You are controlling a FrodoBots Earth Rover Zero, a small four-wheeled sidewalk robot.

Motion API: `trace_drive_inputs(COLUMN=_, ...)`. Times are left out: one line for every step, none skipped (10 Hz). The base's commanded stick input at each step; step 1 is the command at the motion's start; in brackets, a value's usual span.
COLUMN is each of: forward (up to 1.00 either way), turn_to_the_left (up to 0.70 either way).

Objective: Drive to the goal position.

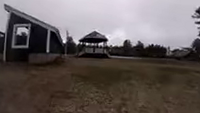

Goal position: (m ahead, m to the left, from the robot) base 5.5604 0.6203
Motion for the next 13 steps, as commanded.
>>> trace_drive_inputs(forward=0.70, turn_to_the_left=0.00)
trace_drive_inputs(forward=0.70, turn_to_the_left=0.00)
trace_drive_inputs(forward=0.70, turn_to_the_left=0.00)
trace_drive_inputs(forward=0.70, turn_to_the_left=0.00)
trace_drive_inputs(forward=0.70, turn_to_the_left=0.00)
trace_drive_inputs(forward=0.70, turn_to_the_left=0.00)
trace_drive_inputs(forward=0.70, turn_to_the_left=0.00)
trace_drive_inputs(forward=0.70, turn_to_the_left=0.00)
trace_drive_inputs(forward=0.70, turn_to_the_left=0.00)
trace_drive_inputs(forward=0.70, turn_to_the_left=0.00)
trace_drive_inputs(forward=0.70, turn_to_the_left=0.00)
trace_drive_inputs(forward=0.70, turn_to_the_left=0.00)
trace_drive_inputs(forward=0.70, turn_to_the_left=0.00)
